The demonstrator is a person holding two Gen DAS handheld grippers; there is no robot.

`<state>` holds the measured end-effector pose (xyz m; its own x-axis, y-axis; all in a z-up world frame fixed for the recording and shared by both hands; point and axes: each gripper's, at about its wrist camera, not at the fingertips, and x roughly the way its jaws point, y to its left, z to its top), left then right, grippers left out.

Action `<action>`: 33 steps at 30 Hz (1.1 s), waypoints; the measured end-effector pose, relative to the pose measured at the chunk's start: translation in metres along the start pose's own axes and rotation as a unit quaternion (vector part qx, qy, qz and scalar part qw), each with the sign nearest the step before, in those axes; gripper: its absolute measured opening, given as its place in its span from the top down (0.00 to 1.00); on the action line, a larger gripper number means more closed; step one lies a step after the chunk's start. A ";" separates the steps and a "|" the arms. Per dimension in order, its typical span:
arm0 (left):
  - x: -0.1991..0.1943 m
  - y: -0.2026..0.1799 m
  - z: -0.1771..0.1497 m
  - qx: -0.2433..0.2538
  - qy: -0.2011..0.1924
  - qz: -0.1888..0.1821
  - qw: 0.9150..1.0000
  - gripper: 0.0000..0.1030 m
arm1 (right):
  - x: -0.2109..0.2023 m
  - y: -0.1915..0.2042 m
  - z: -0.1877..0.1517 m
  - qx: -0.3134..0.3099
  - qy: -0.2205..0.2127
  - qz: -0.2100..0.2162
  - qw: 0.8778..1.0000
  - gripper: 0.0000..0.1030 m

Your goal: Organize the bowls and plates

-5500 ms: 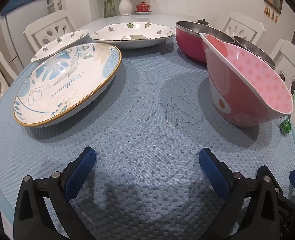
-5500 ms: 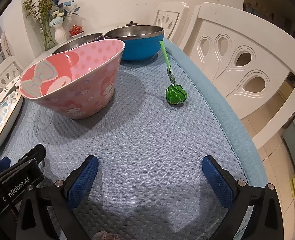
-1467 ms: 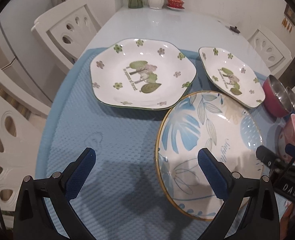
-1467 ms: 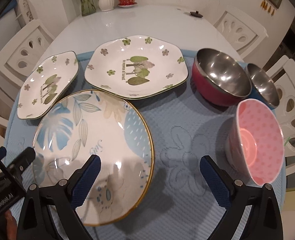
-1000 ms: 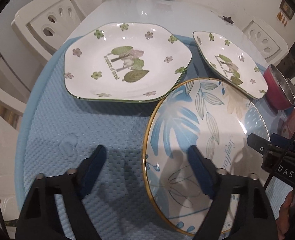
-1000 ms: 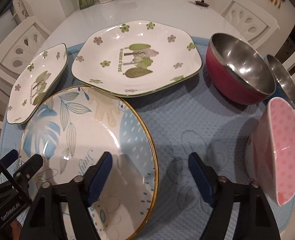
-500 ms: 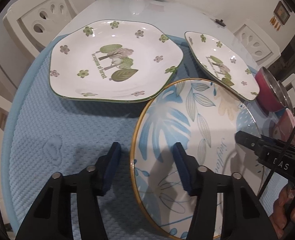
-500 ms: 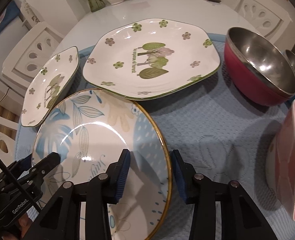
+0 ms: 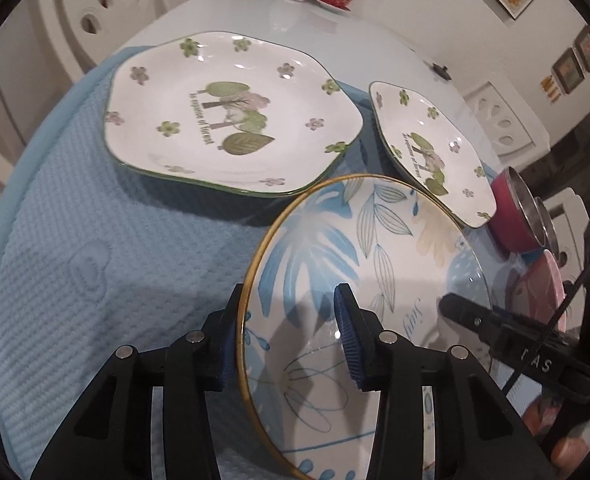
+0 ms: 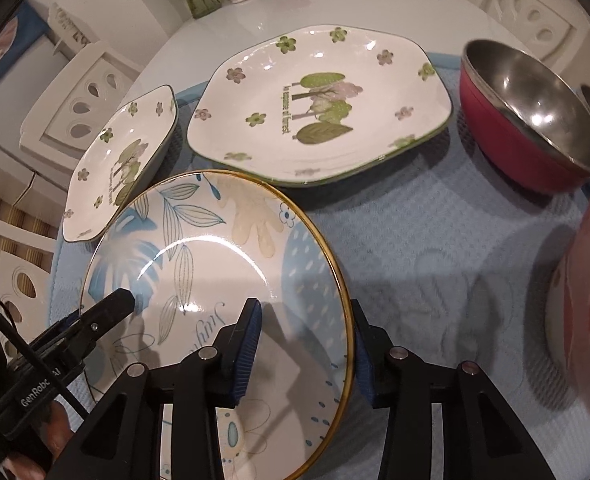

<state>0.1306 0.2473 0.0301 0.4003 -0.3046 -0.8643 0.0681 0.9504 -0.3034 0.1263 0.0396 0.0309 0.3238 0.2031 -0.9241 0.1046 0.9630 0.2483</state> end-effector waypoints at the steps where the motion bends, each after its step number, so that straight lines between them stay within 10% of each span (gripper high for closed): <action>1: -0.001 0.001 -0.001 -0.005 0.000 0.001 1.000 0.61 | -0.001 0.002 -0.002 -0.001 0.001 -0.004 1.000 0.59; 33: -0.076 0.087 -0.077 -0.056 -0.012 0.062 0.996 0.55 | -0.011 0.113 -0.106 -0.086 0.064 -0.005 0.994 0.59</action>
<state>0.0357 0.3485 0.0380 0.4214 -0.1823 -0.8884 -0.0851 0.9673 -0.2389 0.0344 0.1646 0.0381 0.2002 0.2044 -0.9582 -0.0580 0.9787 0.1967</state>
